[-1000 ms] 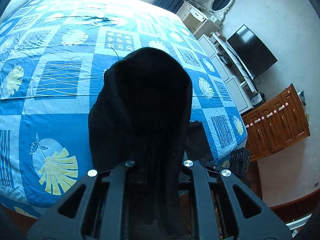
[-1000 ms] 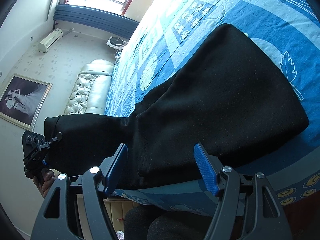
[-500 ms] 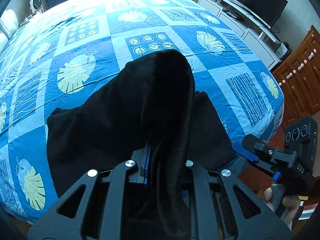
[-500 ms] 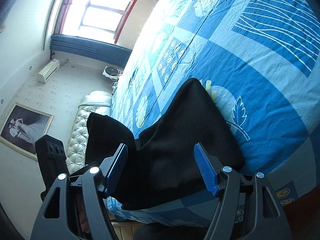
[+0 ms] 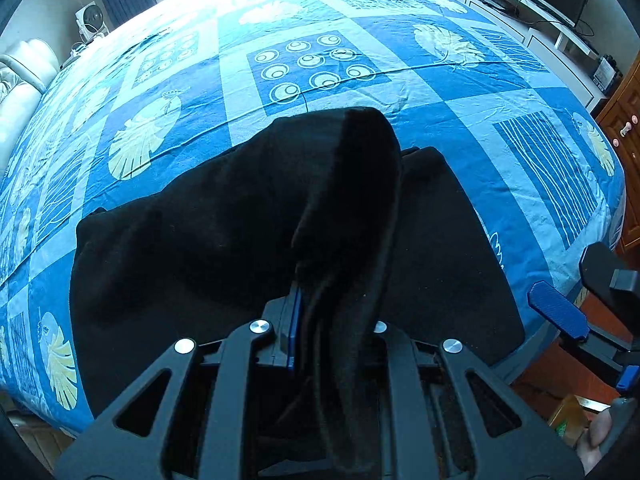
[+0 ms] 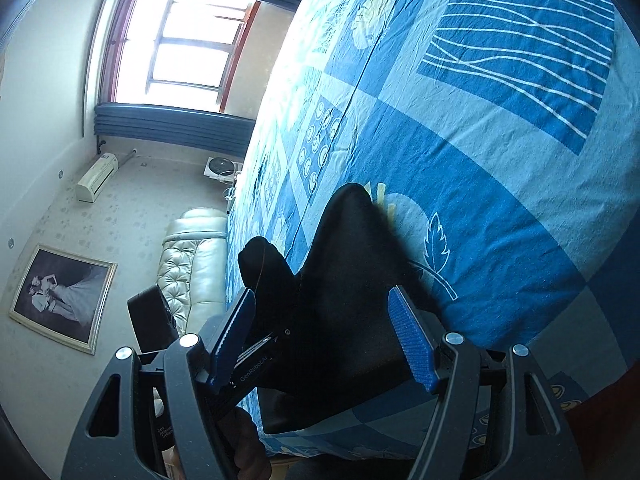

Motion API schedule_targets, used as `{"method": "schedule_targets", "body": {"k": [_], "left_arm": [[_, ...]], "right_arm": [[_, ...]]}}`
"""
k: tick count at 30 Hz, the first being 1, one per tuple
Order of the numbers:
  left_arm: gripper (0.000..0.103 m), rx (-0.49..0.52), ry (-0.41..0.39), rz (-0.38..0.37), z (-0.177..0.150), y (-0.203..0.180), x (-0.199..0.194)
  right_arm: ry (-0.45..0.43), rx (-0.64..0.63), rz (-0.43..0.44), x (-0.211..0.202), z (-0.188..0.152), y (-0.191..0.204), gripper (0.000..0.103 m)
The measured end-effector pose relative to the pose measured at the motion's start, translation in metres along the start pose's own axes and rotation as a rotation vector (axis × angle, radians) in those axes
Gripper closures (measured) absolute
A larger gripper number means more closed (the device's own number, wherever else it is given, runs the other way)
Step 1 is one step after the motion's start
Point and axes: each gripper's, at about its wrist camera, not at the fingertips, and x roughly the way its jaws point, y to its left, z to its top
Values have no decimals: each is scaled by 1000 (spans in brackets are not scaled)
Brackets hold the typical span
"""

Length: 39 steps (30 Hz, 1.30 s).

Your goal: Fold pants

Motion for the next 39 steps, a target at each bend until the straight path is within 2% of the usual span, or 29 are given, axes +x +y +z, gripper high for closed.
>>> {"method": "schedule_targets", "body": {"k": [8, 14, 16, 18, 22, 25, 30, 35, 39], "left_arm": [[88, 48, -37, 80, -7, -17, 5], [81, 61, -62, 80, -9, -22, 0], [72, 73, -83, 89, -11, -25, -4], [56, 79, -97, 92, -13, -28, -8], [44, 82, -122, 92, -19, -27, -19], [34, 65, -164, 37, -25, -19, -37], [11, 7, -282, -54, -45, 11, -78], [6, -41, -360, -20, -69, 65, -101], [6, -117, -328, -21, -87, 123, -96]], "right_arm": [[-10, 9, 0, -6, 1, 0, 34], [-22, 9, -3, -12, 3, 0, 34], [-25, 8, -4, -13, 3, 1, 34], [-29, 7, -6, -15, 2, 2, 34], [-35, 7, -10, -18, 3, 1, 34], [-38, 4, -6, -20, 4, 3, 34], [-42, -18, -2, -23, 3, 11, 34], [-23, -50, -1, -17, -2, 22, 34], [45, -91, 0, 2, -12, 33, 34]]}}
